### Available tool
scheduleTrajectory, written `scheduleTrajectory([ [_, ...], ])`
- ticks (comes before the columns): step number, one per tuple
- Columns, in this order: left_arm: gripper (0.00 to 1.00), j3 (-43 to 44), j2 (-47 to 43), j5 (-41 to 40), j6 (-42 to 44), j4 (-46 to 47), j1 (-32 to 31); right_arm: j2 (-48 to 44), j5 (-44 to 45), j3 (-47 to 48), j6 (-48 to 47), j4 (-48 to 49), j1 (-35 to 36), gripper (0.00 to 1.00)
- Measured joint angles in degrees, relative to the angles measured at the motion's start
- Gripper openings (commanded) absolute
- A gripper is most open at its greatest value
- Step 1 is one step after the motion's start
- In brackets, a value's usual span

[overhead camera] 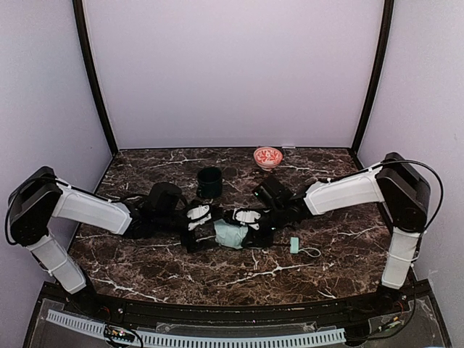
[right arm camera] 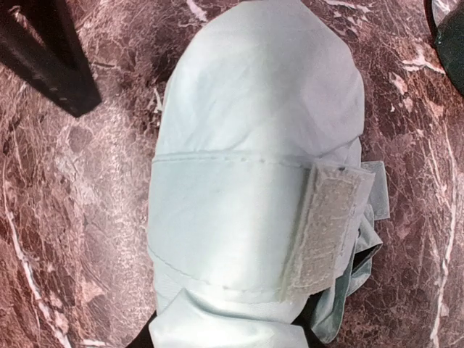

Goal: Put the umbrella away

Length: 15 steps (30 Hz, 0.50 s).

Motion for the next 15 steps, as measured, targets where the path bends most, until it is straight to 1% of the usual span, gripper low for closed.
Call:
scheduleTrajectory([
  [1, 0.92, -1.3, -1.6, 0.0, 1.3, 1.0, -0.2, 0.9, -1.3, 1.0, 0.8, -0.7, -0.5, 0.21],
  [3, 0.83, -2.2, -4.0, 0.3, 4.4, 1.1, -0.9, 2.1, -4.0, 2.6, 2.0, -2.1, -1.4, 0.22],
  [5, 0.81, -1.7, -5.1, -0.3, 7.8, 0.7, -3.0, 3.1, -7.1, 3.9, 2.9, -3.4, -2.5, 0.22],
  [6, 0.82, -1.0, -5.1, -1.2, 10.1, 0.0, -4.6, 3.5, -8.4, 4.4, 3.2, -3.9, -3.0, 0.22],
  [8, 0.89, 0.2, -4.2, -2.9, 13.9, -0.5, -7.9, 4.6, -11.3, 5.4, 3.6, -4.8, -3.9, 0.22],
  [10, 0.94, 1.2, -2.3, -4.2, 16.9, -0.5, -10.3, 5.9, -13.9, 7.0, 4.1, -5.9, -4.6, 0.22],
  [12, 0.96, 2.3, 0.6, -6.2, 19.6, -0.5, -10.9, 7.2, -16.0, 8.4, 4.4, -6.6, -4.9, 0.22],
  [15, 0.96, 4.8, 5.7, -10.0, 22.3, -0.4, -10.8, 8.4, -18.6, 9.6, 4.6, -7.0, -5.1, 0.22],
])
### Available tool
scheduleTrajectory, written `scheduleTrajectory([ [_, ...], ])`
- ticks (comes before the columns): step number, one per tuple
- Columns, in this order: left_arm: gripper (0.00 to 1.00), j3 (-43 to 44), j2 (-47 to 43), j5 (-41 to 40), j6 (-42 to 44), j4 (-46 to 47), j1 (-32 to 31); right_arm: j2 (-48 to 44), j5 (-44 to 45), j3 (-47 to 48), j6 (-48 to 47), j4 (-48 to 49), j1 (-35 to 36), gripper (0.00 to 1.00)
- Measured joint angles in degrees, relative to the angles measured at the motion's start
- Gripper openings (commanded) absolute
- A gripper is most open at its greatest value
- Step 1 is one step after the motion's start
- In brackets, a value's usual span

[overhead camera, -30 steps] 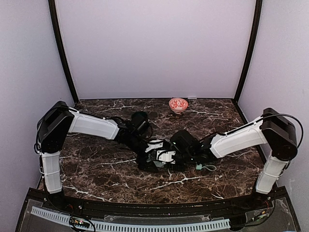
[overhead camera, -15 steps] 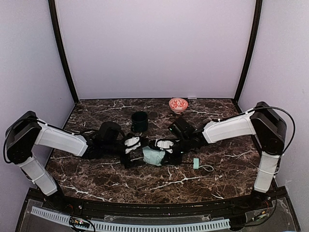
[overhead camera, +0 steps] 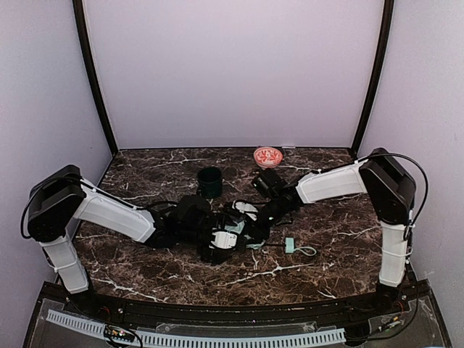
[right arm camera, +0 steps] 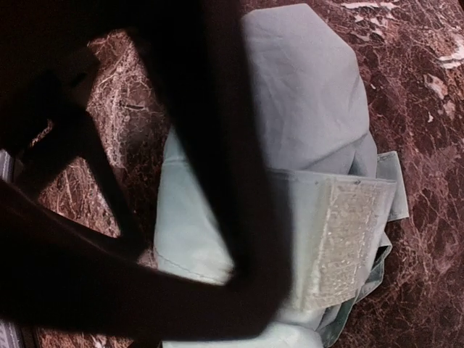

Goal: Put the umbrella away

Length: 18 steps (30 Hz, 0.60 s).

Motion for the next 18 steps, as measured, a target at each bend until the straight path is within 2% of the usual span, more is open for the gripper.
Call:
scheduleTrajectory([
  [4, 0.90, 4.9, 5.8, -5.2, 1.7, 0.7, -0.1, 0.5, -2.3, 0.1, 0.7, 0.1, -0.9, 0.24],
  [7, 0.76, 5.8, 6.5, -6.8, 1.9, 0.4, -0.4, 0.6, -3.0, 0.1, 0.7, 0.2, -1.1, 0.27],
  [10, 0.61, 6.3, 6.8, -7.4, 1.3, -0.9, -0.2, 0.6, -3.4, 0.0, 0.5, 0.2, -1.2, 0.42],
  [12, 0.50, 7.6, 7.1, -6.6, 0.7, -3.5, 0.0, 0.5, -3.4, -0.2, 0.5, 0.4, -1.2, 0.67],
  [14, 0.42, 9.6, 8.0, -5.1, -0.3, -7.2, 0.4, 0.2, -3.9, -1.0, 0.6, 0.7, -1.5, 0.77],
  [16, 0.38, 11.2, 8.6, -3.5, -0.2, -9.9, 0.7, -0.8, -3.7, -1.8, 1.5, 1.1, -1.7, 0.84],
  [18, 0.37, 13.2, 9.1, -1.9, -0.3, -12.4, 1.1, -2.5, -3.2, -3.5, 2.5, 1.2, -2.6, 0.98],
])
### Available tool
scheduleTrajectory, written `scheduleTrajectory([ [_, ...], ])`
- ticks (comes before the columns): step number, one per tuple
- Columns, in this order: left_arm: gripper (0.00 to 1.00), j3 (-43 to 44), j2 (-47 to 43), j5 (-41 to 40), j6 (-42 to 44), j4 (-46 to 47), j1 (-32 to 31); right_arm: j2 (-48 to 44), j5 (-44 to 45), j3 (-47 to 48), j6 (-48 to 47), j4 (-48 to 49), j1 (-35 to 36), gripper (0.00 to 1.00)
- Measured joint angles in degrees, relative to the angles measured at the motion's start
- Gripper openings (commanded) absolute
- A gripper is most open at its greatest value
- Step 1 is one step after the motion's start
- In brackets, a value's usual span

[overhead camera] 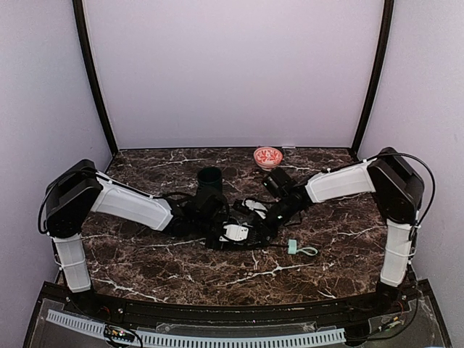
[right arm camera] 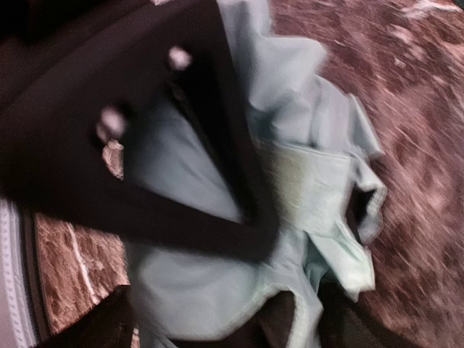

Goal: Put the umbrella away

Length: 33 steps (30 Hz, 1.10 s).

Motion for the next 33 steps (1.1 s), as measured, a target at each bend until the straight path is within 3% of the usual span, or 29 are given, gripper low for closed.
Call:
scheduleTrajectory([
  [7, 0.33, 5.7, 2.5, 9.4, -2.7, -8.3, 3.8, -11.5, 3.6, -11.5, 1.7, 4.3, -2.3, 0.99],
  [13, 0.33, 10.0, 4.6, 14.3, -5.7, -13.9, 5.7, -28.1, 11.0, -26.0, 1.4, 19.6, -0.3, 0.93],
  [16, 0.33, 11.1, 5.1, 15.9, -6.8, -15.2, 6.2, -32.5, 17.9, -33.3, -2.8, 29.1, 5.4, 0.92],
  [19, 0.33, 11.5, 5.4, 17.6, -7.6, -15.6, 6.8, -30.0, 22.5, -34.3, -6.7, 33.3, 9.6, 0.95],
  [26, 0.33, 12.5, 6.2, 21.1, -8.4, -16.5, 7.6, -20.0, 29.9, -29.7, -13.8, 38.0, 9.8, 0.95],
  [28, 0.33, 12.8, 6.4, 21.9, -8.4, -16.8, 7.9, -17.3, 31.2, -28.0, -15.4, 38.9, 9.8, 0.89],
  [31, 0.32, 13.0, 6.7, 22.8, -8.8, -17.0, 8.2, -14.5, 31.7, -26.3, -17.1, 39.6, 9.8, 0.72],
  [33, 0.33, 13.1, 6.8, 23.2, -8.8, -17.1, 8.3, -13.0, 31.6, -25.4, -17.9, 39.5, 9.9, 0.70],
])
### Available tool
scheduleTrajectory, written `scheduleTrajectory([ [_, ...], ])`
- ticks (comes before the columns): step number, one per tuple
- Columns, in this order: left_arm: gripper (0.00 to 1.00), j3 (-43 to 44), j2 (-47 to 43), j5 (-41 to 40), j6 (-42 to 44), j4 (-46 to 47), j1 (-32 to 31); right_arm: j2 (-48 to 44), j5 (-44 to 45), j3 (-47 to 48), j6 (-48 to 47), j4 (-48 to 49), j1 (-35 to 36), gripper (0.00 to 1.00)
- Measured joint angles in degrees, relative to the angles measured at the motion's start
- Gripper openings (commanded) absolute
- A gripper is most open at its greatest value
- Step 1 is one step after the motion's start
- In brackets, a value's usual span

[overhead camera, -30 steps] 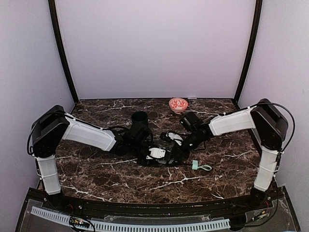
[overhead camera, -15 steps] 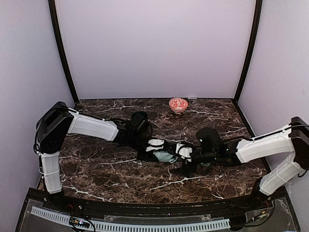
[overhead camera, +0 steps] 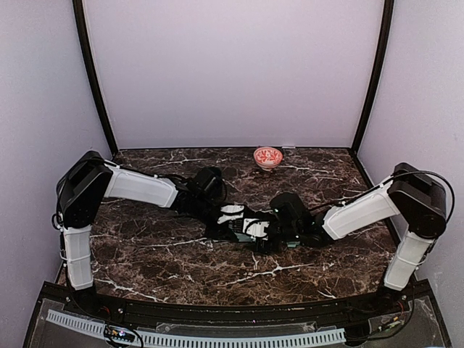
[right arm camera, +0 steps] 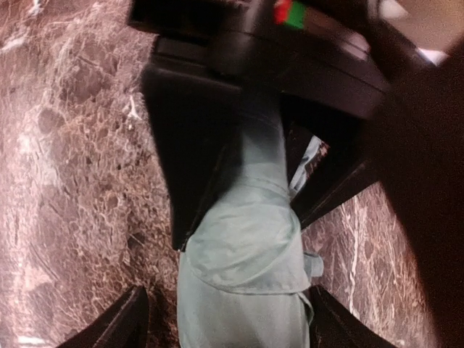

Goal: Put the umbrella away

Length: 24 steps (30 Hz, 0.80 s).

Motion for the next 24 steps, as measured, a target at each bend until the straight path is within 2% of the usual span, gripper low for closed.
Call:
scheduleTrajectory([
  [3, 0.32, 0.1, 0.1, 0.5, 0.0, -0.1, 0.2, 1.8, 0.0, 0.8, -0.4, -0.5, 0.0, 0.70],
  [4, 0.32, 0.1, 0.1, 0.6, 0.0, -0.1, 0.2, 2.4, 0.0, 1.1, -0.5, -0.6, 0.0, 0.66],
  [7, 0.32, 0.2, 0.2, 1.2, 0.0, -0.1, 0.4, 3.7, 0.1, 1.9, -1.1, -0.8, 0.0, 0.40],
  [10, 0.35, 0.2, 0.2, 2.1, -0.5, -0.7, 0.7, 4.3, 0.8, 3.0, -1.0, -1.9, 0.0, 0.26],
  [12, 0.44, 0.3, 0.2, 2.2, -1.1, -0.8, 0.7, 4.3, 1.0, 3.0, -0.5, -1.9, 0.0, 0.17],
  [15, 0.64, 0.4, 0.3, 2.3, -2.2, -0.5, 0.8, 4.3, 1.3, 3.2, -0.4, -2.1, 0.0, 0.07],
  [17, 0.74, 0.1, 0.1, 2.5, -3.1, 0.4, 1.0, 4.3, 1.7, 3.4, -0.5, -2.3, 0.0, 0.00],
  [24, 0.83, -6.8, -4.0, 4.0, -7.6, 7.6, 2.5, 3.8, 3.0, 3.1, -0.8, -2.0, 0.0, 0.00],
])
